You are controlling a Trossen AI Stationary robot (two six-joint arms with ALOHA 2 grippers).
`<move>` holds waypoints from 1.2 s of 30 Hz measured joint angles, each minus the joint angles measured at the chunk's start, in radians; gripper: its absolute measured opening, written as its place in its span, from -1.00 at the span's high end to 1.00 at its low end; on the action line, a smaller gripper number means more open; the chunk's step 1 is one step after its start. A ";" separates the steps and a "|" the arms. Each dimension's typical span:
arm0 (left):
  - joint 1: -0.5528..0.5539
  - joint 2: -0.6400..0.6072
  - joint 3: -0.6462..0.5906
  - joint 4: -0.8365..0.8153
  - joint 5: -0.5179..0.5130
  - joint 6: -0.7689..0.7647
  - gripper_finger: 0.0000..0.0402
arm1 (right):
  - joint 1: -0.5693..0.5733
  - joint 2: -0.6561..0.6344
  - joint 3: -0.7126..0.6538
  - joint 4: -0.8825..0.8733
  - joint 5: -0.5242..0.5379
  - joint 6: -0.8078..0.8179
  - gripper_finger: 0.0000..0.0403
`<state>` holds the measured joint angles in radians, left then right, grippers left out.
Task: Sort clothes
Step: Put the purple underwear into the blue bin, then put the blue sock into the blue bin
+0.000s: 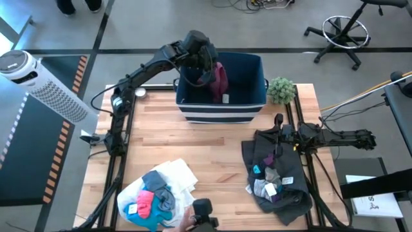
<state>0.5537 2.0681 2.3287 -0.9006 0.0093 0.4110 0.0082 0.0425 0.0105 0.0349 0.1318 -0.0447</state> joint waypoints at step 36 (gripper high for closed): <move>-0.492 -0.159 -0.001 -0.492 -0.127 -0.111 -0.21 | 0.000 0.000 0.000 0.000 0.000 0.000 1.00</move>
<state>0.0614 1.9086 2.3276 -1.3923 -0.1180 0.3001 0.0082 0.0429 0.0105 0.0349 0.1318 -0.0448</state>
